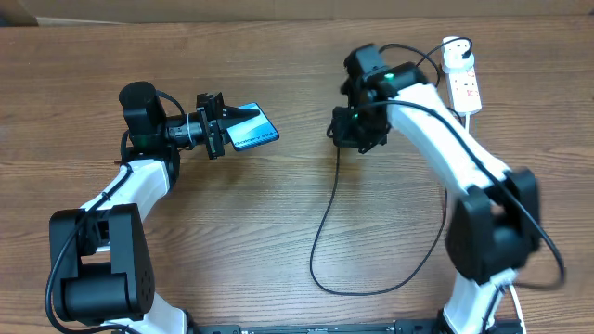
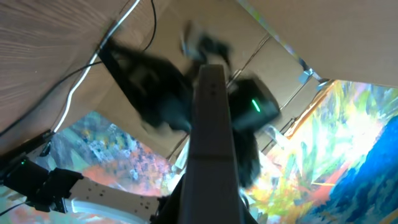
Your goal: Plug charger to phone and switch on socket
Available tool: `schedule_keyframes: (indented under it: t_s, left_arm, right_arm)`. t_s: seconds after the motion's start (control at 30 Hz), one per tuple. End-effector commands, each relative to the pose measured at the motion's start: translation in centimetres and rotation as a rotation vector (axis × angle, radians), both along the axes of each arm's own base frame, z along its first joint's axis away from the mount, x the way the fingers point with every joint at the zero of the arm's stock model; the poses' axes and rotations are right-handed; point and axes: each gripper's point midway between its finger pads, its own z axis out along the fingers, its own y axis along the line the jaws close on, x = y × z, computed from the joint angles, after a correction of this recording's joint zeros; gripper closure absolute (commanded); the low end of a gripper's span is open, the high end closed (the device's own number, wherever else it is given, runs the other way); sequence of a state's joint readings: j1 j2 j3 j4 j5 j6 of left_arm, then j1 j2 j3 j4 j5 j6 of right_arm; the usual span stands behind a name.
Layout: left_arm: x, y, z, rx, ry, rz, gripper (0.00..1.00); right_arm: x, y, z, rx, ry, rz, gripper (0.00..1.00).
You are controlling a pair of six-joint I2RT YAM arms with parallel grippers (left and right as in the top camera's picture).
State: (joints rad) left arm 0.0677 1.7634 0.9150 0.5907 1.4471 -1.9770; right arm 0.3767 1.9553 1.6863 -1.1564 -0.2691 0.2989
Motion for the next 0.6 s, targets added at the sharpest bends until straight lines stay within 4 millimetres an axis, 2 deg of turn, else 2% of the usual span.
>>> schedule_keyframes:
  t_s: [0.0,0.2,0.3,0.37,0.47,0.57]
  left_arm:
    - [0.1,0.2,1.5,0.01,-0.096,-0.006,0.96]
    - [0.0,0.2,1.5,0.018,-0.144,-0.011,0.96]
    - [0.0,0.2,1.5,0.022,-0.17,-0.013,0.96]
    - [0.0,0.2,1.5,0.023,-0.178,-0.016,0.96]
    - [0.0,0.2,1.5,0.024,-0.184,-0.016,0.96]
    - [0.0,0.2,1.5,0.024,-0.184,-0.015,0.96]
  right_arm:
    - [-1.4,2.6,5.3,0.186,-0.054,0.105,0.96]
    - [-4.6,3.5,8.5,0.301,-0.023,0.188,0.96]
    - [-5.9,3.3,9.4,0.32,-0.005,0.215,0.96]
    - [-6.2,3.2,9.7,0.319,-0.015,0.227,0.96]
    - [-5.2,2.8,9.5,0.28,-0.063,0.222,0.96]
    - [-2.7,0.8,7.7,0.122,-0.114,0.107,0.96]
